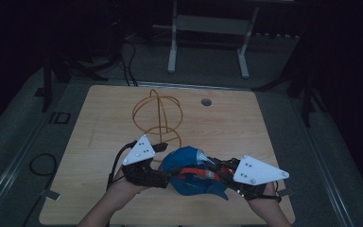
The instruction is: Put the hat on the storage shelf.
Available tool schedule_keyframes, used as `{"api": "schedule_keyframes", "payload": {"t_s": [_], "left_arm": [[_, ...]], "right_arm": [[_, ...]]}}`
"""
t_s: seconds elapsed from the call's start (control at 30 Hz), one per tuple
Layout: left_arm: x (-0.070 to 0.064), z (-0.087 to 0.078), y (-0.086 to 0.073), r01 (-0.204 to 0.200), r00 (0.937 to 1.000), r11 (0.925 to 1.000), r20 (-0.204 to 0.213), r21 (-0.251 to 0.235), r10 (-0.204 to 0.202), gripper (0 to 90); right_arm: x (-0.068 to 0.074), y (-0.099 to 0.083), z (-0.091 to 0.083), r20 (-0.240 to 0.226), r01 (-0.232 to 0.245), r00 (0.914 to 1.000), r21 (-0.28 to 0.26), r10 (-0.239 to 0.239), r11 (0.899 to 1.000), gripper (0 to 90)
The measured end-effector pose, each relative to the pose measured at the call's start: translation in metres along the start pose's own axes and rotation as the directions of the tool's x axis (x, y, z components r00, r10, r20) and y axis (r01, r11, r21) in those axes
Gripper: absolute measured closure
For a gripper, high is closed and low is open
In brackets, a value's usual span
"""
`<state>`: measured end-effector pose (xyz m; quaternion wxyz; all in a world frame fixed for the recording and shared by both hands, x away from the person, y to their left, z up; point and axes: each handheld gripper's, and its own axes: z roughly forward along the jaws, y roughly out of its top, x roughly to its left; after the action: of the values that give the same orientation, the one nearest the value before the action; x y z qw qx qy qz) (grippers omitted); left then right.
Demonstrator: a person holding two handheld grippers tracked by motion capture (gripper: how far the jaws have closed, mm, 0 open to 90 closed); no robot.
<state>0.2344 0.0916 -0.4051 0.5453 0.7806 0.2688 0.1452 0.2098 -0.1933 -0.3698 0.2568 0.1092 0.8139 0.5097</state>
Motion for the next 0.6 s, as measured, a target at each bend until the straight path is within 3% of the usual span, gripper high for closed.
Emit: {"api": "schedule_keyframes", "payload": {"t_s": [0.03,0.07,0.13,0.2,0.37,0.43,0.6], "left_arm": [[0.0,0.0,0.0,0.0,1.0,1.0,0.0,0.0,0.0,22.2],[0.0,0.003,-0.001,0.004,0.9996,1.0,0.027,0.007,-0.004,22.2],[-0.001,0.007,-0.002,-0.009,0.9989,0.9997,0.047,0.021,0.008,38.6],[-0.003,0.009,-0.002,-0.019,0.999,0.9995,0.04,0.027,0.018,46.3],[-0.008,0.014,0.001,-0.024,0.9995,0.9988,-0.021,0.044,0.025,76.5],[-0.013,0.017,0.003,-0.045,0.9977,0.9978,-0.049,0.05,0.047,87.2],[-0.02,0.018,0.009,-0.112,0.9843,0.993,-0.134,0.038,0.116,88.9]], "right_arm": [[0.0,0.0,0.0,0.0,0.0,1.0,0.0,0.0,1.0,86.2],[0.0,-0.001,0.001,-0.003,-0.005,1.0,0.001,0.005,1.0,86.2],[0.001,-0.003,0.003,-0.003,-0.005,1.0,0.006,0.005,1.0,86.2],[0.001,-0.003,0.004,-0.004,-0.005,1.0,0.01,0.005,1.0,86.1],[0.001,-0.006,0.005,0.002,-0.013,0.9999,0.014,0.013,1.0,86.1],[0.003,-0.007,0.006,0.002,-0.013,0.9999,0.02,0.013,1.0,86.1],[0.007,-0.007,0.004,0.013,-0.017,0.9998,0.013,0.017,1.0,86.0]]}}
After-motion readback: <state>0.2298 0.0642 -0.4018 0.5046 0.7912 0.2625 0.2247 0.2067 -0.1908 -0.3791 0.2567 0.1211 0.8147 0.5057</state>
